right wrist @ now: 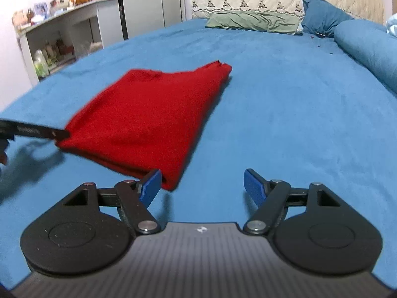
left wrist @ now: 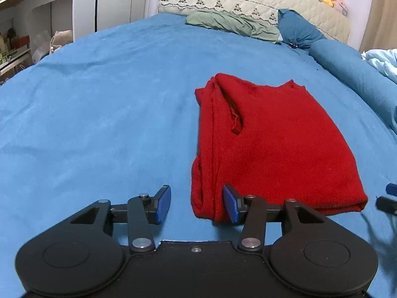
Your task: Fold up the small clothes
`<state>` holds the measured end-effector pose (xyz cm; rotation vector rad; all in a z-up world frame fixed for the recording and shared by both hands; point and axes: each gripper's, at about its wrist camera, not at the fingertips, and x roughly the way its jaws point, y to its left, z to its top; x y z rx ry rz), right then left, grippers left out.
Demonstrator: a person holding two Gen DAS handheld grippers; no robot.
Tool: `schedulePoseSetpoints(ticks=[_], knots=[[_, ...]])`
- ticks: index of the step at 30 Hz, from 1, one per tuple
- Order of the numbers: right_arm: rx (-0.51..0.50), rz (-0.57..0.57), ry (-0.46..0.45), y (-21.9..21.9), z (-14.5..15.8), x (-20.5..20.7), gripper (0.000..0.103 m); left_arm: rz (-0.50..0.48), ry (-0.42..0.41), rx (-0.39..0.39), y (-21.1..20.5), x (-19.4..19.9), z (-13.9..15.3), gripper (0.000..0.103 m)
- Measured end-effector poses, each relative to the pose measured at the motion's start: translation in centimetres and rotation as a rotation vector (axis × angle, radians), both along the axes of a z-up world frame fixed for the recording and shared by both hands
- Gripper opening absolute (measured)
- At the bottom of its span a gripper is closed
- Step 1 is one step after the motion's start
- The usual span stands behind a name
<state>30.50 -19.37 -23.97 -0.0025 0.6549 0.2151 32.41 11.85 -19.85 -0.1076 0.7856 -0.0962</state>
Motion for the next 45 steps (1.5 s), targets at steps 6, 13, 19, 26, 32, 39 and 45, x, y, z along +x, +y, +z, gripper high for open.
schedulePoseSetpoints(ticks=[6, 13, 19, 26, 32, 39, 45], knots=[[0.177, 0.026, 0.022, -2.8, 5.7, 2.5, 0.103, -0.077, -0.101, 0.009, -0.4, 1.2, 5.8, 0.082], [0.408, 0.022, 0.25, -4.6, 6.8, 11.7, 0.103, -0.182, 0.036, -0.137, -0.3, 9.8, 5.7, 0.102], [0.431, -0.022, 0.316, -3.0, 2.5, 16.0, 0.103, -0.187, 0.155, -0.188, -0.4, 13.9, 2.0, 0.094], [0.423, -0.009, 0.339, -0.8, -0.7, 17.6, 0.072, -0.224, 0.208, -0.205, -1.1, 15.5, 0.0, 0.066], [0.368, -0.006, 0.285, 0.6, 0.9, 17.2, 0.038, -0.236, 0.163, -0.166, -2.5, 14.6, 2.2, 0.03], [0.355, 0.015, 0.235, -0.9, 6.4, 13.1, 0.036, -0.284, 0.118, -0.199, -5.0, 10.7, 7.2, 0.029], [0.334, -0.001, 0.217, -6.0, 9.5, 4.3, 0.037, -0.39, 0.06, -0.184, -9.6, 3.1, 10.1, 0.03]])
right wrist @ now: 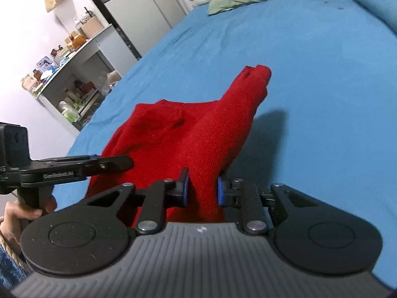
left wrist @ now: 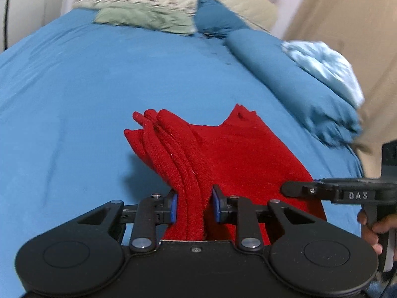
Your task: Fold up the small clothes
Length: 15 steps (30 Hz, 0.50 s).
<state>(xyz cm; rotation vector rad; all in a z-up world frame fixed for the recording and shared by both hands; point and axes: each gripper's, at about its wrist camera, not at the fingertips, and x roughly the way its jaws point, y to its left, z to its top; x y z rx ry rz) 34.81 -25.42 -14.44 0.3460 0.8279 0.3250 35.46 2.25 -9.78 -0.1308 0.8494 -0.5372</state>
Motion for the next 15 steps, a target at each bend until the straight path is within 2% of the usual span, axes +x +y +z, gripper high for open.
schedulePoseSetpoints(ticks=[3, 6, 7, 9, 11, 14, 15], knots=[[-0.039, -0.003, 0.012, -1.3, -0.8, -3.9, 0.038, -0.049, -0.016, 0.036, -2.3, -3.5, -1.8, 0.03], [-0.08, -0.012, 0.043, -2.2, -3.8, -7.1, 0.038, -0.065, 0.033, 0.056, -3.9, -5.9, -5.3, 0.03], [-0.091, -0.019, 0.055, -2.3, -5.1, -7.6, 0.039, -0.061, 0.04, 0.075, -4.3, -6.3, -6.4, 0.031], [-0.106, -0.046, 0.061, -2.8, -7.4, -8.7, 0.043, -0.034, 0.0, 0.159, -4.9, -7.4, -7.9, 0.039], [-0.059, -0.076, 0.032, -3.5, -8.6, -9.5, 0.045, -0.027, -0.039, 0.188, -5.2, -8.0, -8.2, 0.046], [-0.027, -0.104, 0.033, -4.0, -8.9, -9.9, 0.049, -0.022, -0.05, 0.206, -5.3, -8.1, -7.9, 0.049], [-0.036, -0.104, 0.03, -3.8, -8.7, -10.0, 0.055, -0.019, -0.05, 0.21, -5.3, -8.1, -7.7, 0.051]])
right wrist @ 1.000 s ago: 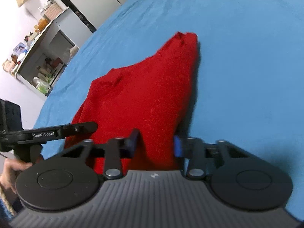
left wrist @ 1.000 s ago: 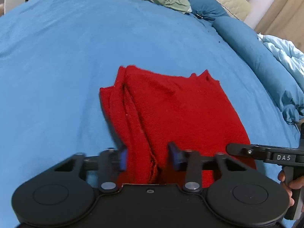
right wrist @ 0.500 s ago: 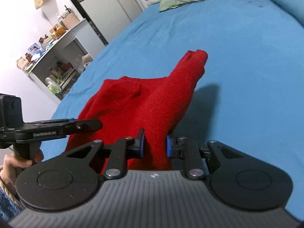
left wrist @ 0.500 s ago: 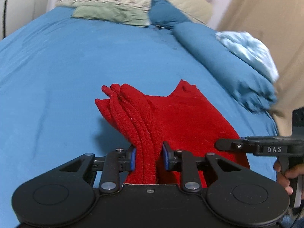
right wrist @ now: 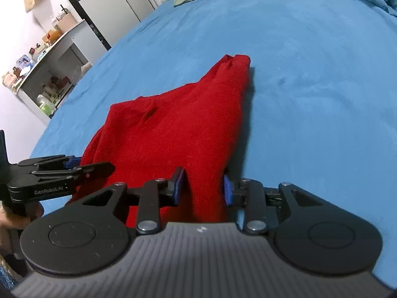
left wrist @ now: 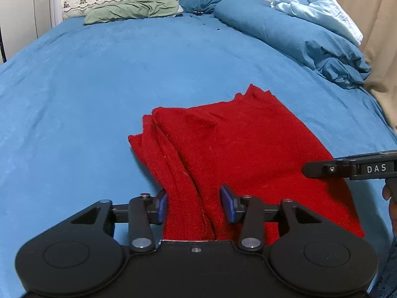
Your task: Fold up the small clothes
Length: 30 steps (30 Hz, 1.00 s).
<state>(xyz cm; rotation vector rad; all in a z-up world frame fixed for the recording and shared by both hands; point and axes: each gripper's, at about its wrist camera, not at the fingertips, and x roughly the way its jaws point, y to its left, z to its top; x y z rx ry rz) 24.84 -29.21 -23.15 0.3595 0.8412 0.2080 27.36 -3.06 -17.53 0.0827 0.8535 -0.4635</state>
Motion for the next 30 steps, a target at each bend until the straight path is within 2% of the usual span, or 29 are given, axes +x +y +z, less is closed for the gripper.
schedulePoseSetpoints(ticks=[1, 3, 5, 6, 13, 15, 17, 19, 22, 25, 30], knots=[[-0.012, -0.001, -0.004, 0.3, 0.1, -0.1, 0.06, 0.007, 0.0, 0.003, -0.4, 0.0, 0.1, 0.055], [-0.053, -0.017, -0.021, 0.3, 1.0, -1.0, 0.082, 0.037, -0.012, -0.005, -0.4, -0.5, 0.9, 0.062], [-0.087, -0.023, -0.058, 1.0, 2.6, -1.4, 0.09, 0.068, -0.038, -0.017, 0.3, -1.4, 2.1, 0.076], [-0.105, -0.022, -0.082, 1.1, 3.7, -2.2, 0.094, 0.082, -0.058, -0.02, 0.6, -1.9, 3.0, 0.077], [-0.186, -0.083, -0.168, 1.9, 12.0, -7.4, 0.099, 0.146, -0.177, -0.008, 0.9, -6.2, 11.5, 0.08], [-0.2, -0.108, -0.189, 2.2, 14.8, -9.3, 0.103, 0.17, -0.214, 0.005, 1.0, -8.2, 14.1, 0.087], [-0.226, -0.131, -0.207, 2.5, 17.3, -11.3, 0.103, 0.198, -0.246, 0.001, 1.4, -10.2, 16.3, 0.099], [-0.254, -0.152, -0.228, 3.0, 19.4, -13.5, 0.103, 0.228, -0.265, -0.015, 2.0, -12.4, 18.4, 0.103], [-0.304, -0.179, -0.231, 4.0, 21.8, -16.6, 0.103, 0.255, -0.266, -0.025, 2.7, -15.1, 20.1, 0.103], [-0.327, -0.206, -0.196, 5.1, 23.1, -19.4, 0.103, 0.284, -0.282, -0.001, 2.9, -18.0, 21.0, 0.103], [-0.354, -0.239, -0.153, 6.7, 23.1, -23.6, 0.103, 0.289, -0.294, 0.089, 2.7, -22.0, 20.3, 0.103]])
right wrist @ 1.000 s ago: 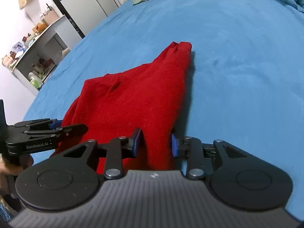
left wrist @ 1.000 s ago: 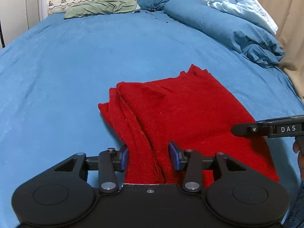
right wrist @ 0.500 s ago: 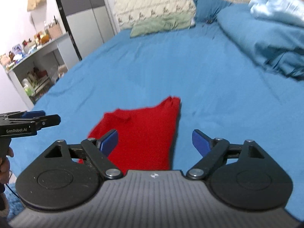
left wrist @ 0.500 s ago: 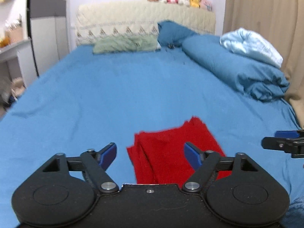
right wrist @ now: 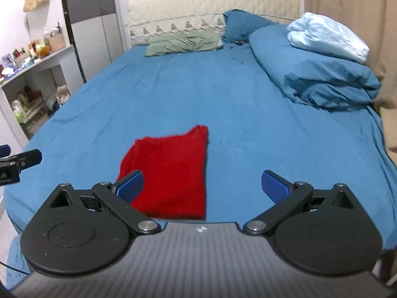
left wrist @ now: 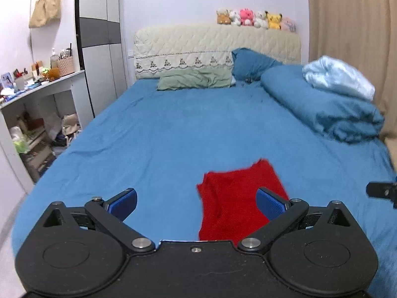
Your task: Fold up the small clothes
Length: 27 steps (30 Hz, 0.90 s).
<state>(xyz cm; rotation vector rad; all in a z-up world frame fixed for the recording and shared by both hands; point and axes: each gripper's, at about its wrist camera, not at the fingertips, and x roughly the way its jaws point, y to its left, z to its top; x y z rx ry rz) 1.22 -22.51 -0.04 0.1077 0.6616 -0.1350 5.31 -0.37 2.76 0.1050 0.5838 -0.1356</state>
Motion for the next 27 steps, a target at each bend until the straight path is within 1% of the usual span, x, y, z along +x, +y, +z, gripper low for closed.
schedulePoseSetpoints(ticks=[2, 5, 8, 11, 19, 24, 27], knots=[[-0.01, -0.007, 0.019, 0.5, -0.5, -1.4, 0.103, -0.006, 0.017, 0.022, -0.2, -1.3, -0.8, 0.103], [-0.014, -0.013, 0.053, 1.3, -1.8, -2.6, 0.103, -0.013, 0.041, 0.017, -0.1, -2.6, -1.7, 0.103], [0.008, -0.015, 0.091, 1.6, -3.2, -3.3, 0.103, -0.031, 0.063, 0.003, -0.2, -3.2, -2.4, 0.103], [0.009, -0.027, 0.117, 1.9, -4.2, -3.6, 0.103, -0.042, 0.067, 0.018, -0.6, -3.5, -2.8, 0.103], [-0.007, -0.023, 0.127, 1.9, -4.7, -3.6, 0.103, -0.044, 0.077, 0.009, -0.9, -3.7, -3.1, 0.103], [-0.005, -0.015, 0.128, 2.0, -4.7, -3.4, 0.103, -0.039, 0.089, -0.022, -0.7, -3.6, -3.1, 0.103], [-0.001, -0.014, 0.129, 1.5, -4.8, -3.2, 0.103, -0.033, 0.081, -0.016, -0.7, -3.7, -3.0, 0.103]])
